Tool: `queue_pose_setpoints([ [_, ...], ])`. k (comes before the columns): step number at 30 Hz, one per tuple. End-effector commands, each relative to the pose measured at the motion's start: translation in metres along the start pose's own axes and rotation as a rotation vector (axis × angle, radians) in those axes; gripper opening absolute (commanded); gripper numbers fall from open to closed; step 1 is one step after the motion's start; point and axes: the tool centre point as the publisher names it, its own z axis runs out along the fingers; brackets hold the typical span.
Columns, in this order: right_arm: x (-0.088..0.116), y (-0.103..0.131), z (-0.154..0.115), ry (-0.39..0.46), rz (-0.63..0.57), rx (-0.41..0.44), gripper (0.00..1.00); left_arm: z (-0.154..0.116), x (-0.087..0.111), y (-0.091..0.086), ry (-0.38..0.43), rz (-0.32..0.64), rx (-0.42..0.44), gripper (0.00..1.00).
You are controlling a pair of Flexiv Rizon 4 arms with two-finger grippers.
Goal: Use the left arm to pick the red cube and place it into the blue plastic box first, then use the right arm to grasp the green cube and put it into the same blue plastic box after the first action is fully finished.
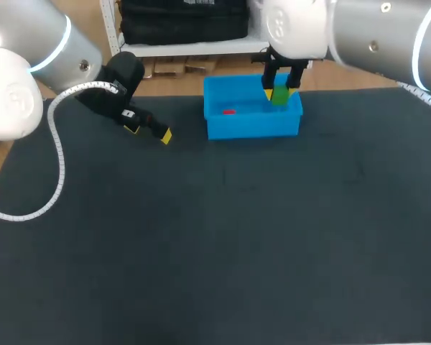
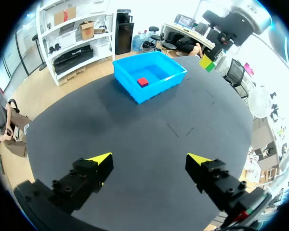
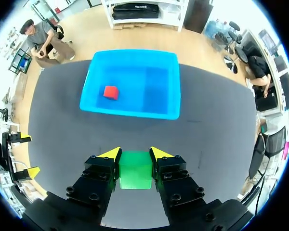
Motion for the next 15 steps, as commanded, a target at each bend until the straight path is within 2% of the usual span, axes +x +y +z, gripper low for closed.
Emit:
queue_pose_setpoints([
  [1, 0.003, -0.002, -0.008, -0.074, 0.0, 0.0, 0.0, 0.0, 0.001, 0.001, -0.003, 0.003, 0.004, 1.0],
  [15, -0.023, -0.004, -0.026, -0.137, -0.005, 0.006, 0.0, 0.0, 0.001, 0.001, -0.003, 0.003, 0.004, 1.0],
])
